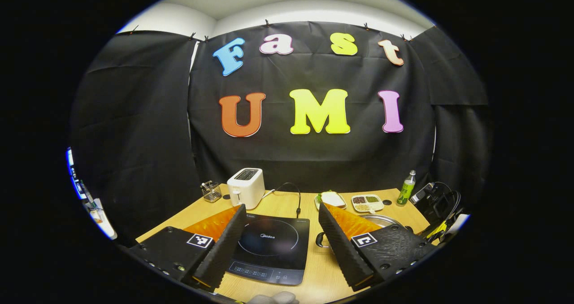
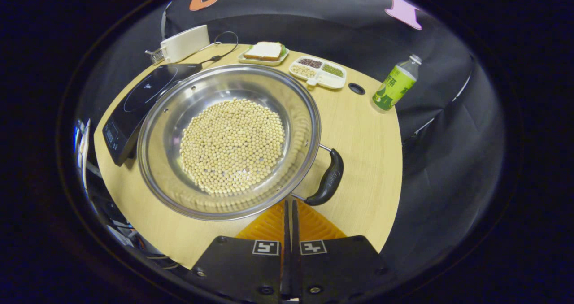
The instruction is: First push the handle of the pot to place it horizontally, then grasp the pot with both hands and set it on the induction cooktop.
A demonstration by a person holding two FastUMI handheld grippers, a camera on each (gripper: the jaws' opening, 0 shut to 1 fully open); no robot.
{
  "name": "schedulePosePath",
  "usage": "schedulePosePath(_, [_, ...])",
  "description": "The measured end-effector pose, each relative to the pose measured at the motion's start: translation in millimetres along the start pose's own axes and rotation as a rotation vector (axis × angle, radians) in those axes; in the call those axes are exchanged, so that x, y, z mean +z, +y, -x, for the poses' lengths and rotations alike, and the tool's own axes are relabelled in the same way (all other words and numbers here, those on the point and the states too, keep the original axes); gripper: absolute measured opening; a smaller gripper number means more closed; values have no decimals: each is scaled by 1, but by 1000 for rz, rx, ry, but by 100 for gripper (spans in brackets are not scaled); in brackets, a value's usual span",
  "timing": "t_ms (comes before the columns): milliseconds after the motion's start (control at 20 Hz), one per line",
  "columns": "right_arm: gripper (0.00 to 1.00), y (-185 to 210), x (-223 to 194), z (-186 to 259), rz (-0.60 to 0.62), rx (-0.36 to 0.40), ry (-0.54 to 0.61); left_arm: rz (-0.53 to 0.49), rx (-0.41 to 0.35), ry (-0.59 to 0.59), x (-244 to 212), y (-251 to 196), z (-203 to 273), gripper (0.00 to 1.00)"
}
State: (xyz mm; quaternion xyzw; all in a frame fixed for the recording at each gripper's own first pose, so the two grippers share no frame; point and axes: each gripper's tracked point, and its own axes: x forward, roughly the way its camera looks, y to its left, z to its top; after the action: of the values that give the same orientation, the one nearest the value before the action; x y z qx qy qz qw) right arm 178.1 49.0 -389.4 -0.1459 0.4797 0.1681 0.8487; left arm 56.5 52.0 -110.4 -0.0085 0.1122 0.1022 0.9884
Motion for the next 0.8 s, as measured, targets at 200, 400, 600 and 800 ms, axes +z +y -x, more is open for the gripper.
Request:
schedulePosePath(200, [0,-12,7,-9,12,6,-9,3,31,11,-4,-5,0,96])
schedulePosePath(400, [1,-20,12,-15,36,15,-29,-14,36,12,-9,-18,-4,96])
schedulePosePath(600, [1,-24,11,-9,-10,30,-82,0,-7,32,-30,-36,-22,96])
schedulePosePath(800, [31,-39,-2,5,-68,27,-129,21,-40,84,-60,-50,-47,97])
